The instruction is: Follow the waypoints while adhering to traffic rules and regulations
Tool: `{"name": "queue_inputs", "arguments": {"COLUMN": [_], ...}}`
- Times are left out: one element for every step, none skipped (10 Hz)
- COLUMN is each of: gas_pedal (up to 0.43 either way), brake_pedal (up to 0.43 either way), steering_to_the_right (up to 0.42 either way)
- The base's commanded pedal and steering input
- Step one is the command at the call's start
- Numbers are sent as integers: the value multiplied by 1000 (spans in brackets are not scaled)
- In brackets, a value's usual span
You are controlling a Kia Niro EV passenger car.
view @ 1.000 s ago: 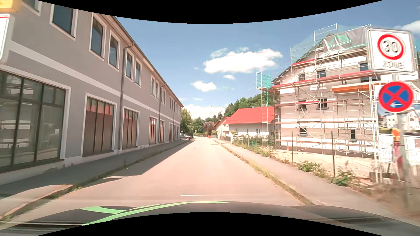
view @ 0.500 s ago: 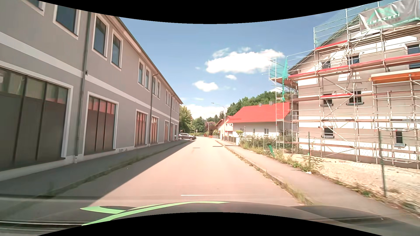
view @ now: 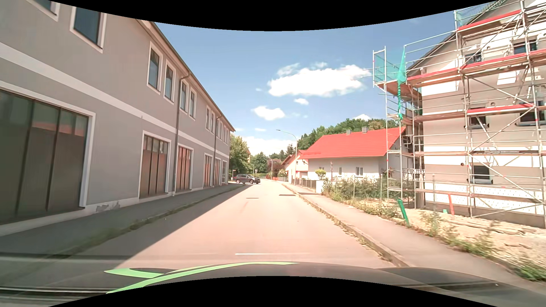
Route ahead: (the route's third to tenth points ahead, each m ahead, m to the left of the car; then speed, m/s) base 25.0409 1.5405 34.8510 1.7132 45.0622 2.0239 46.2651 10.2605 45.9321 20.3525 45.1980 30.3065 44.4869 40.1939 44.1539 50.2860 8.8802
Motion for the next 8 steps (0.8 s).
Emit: {"name": "queue_inputs", "arguments": {"gas_pedal": [0, 0, 0, 0, 0, 0, 0, 0], "brake_pedal": [0, 0, 0, 0, 0, 0, 0, 0], "steering_to_the_right": [6, 6, 8, 9, 9, 7, 5, 4]}}
